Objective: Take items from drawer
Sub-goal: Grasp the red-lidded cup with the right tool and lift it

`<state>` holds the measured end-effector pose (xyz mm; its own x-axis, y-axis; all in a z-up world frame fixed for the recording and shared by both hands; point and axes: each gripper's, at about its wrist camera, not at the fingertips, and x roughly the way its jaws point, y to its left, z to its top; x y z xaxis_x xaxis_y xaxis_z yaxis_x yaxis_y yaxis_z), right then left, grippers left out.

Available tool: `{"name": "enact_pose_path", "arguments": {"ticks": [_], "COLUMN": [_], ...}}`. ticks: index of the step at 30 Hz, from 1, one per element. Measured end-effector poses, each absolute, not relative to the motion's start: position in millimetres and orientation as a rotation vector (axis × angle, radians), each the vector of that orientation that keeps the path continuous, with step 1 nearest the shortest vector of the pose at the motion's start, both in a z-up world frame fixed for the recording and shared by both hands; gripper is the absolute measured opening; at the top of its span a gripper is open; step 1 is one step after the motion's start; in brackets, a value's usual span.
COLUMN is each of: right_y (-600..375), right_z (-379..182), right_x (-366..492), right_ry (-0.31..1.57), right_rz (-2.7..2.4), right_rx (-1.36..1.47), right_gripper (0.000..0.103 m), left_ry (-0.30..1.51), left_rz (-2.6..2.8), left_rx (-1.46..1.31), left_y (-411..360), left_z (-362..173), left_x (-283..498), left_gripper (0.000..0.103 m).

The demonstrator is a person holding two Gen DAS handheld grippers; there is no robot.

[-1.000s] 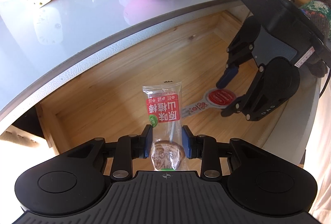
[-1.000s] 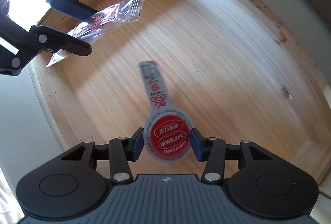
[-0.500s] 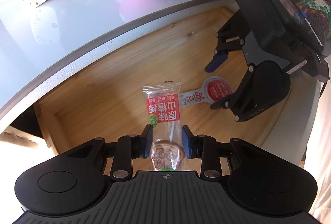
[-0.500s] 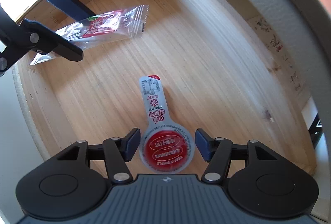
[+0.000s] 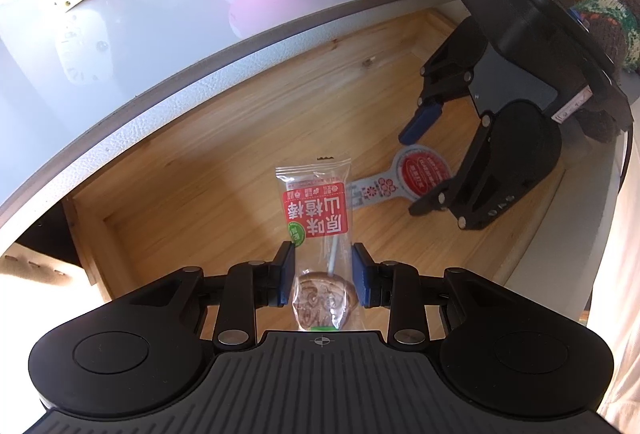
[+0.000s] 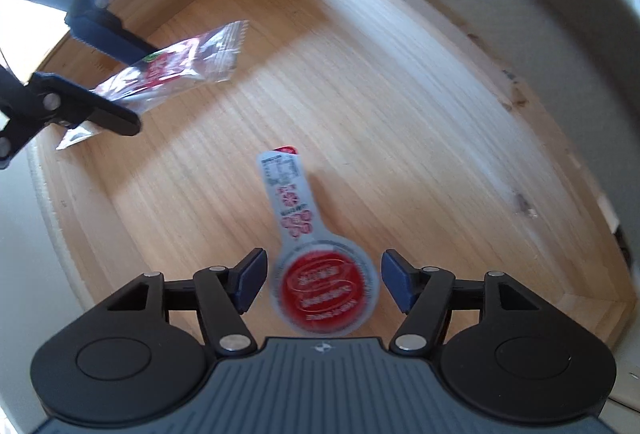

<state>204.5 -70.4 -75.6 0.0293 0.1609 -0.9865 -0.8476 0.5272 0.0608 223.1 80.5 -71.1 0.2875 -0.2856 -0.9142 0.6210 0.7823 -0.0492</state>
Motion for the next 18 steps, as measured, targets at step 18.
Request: {"name": "enact_pose_path", "arguments": {"ticks": [18], "right_y": [-74.9], "right_z": [-40.0], "right_x": [171.4], "right_ry": [1.27], "right_rz": [0.825], "right_rx": [-0.882], "right_gripper": [0.061], "left_ry": [1.117], "left_rz": [-0.632], "left_rx": [0.395], "left_y": [86.7], "left_z": [-74.1], "left_x": [237.3], "left_gripper": [0.034]}}
